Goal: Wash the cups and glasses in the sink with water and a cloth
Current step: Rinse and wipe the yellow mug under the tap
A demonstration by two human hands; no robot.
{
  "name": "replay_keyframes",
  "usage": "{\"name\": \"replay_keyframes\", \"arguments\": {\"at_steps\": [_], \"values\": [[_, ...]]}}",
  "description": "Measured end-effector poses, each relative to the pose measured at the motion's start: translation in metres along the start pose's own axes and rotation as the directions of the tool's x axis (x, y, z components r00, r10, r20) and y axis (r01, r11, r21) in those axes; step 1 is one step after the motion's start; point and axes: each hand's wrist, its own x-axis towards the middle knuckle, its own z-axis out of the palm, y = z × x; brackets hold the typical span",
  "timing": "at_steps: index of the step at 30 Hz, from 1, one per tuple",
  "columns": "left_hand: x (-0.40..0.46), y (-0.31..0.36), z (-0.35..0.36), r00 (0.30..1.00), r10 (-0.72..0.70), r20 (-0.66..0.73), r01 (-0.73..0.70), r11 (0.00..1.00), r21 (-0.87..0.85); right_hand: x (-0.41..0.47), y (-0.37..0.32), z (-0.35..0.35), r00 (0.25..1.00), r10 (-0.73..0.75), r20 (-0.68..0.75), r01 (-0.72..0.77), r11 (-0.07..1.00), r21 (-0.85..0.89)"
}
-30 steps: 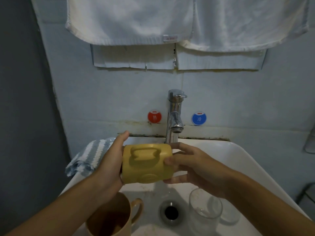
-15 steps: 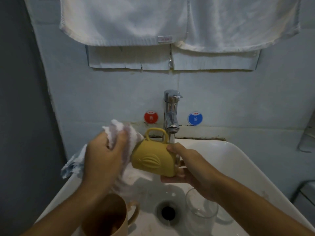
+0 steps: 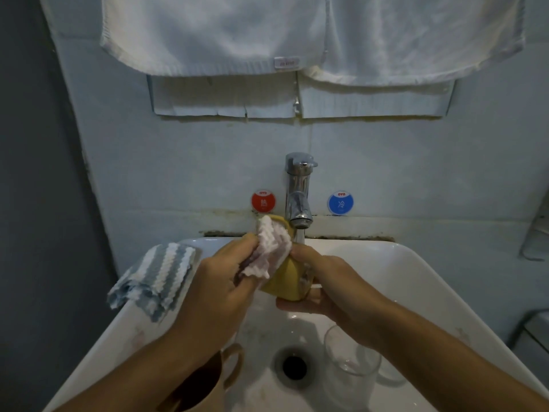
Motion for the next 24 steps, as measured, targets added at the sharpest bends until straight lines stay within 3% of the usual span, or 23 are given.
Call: {"name": "replay_keyframes", "arguments": {"at_steps": [5,8,11,18,24], "values": [[0.009,0.003,-0.003,0.973,-0.214,-0.085,0.199,0.968,-0.152,-0.001,0.000,0.001,1.000,0.008,0.010,-0.008,0.999,0.051],[0.019,0.006,-0.012,0.936,-0.294,-0.191,0.238,0.933,-0.268,0.000,-0.001,-0.001,0.999,0.009,-0.049,-0.012,0.998,-0.063],[0.026,0.003,-0.024,0.911,-0.325,-0.255,0.230,0.912,-0.339,0.001,-0.002,-0.005,0.997,0.006,-0.081,-0.025,0.972,-0.232],[0.032,0.003,-0.031,0.902,-0.349,-0.253,0.251,0.903,-0.350,0.000,-0.003,-0.005,0.986,0.114,0.123,-0.084,0.970,-0.226],[0.043,0.006,-0.032,0.904,-0.331,-0.271,0.226,0.907,-0.356,0.000,-0.002,-0.003,0.978,0.047,0.203,0.003,0.971,-0.239]]}}
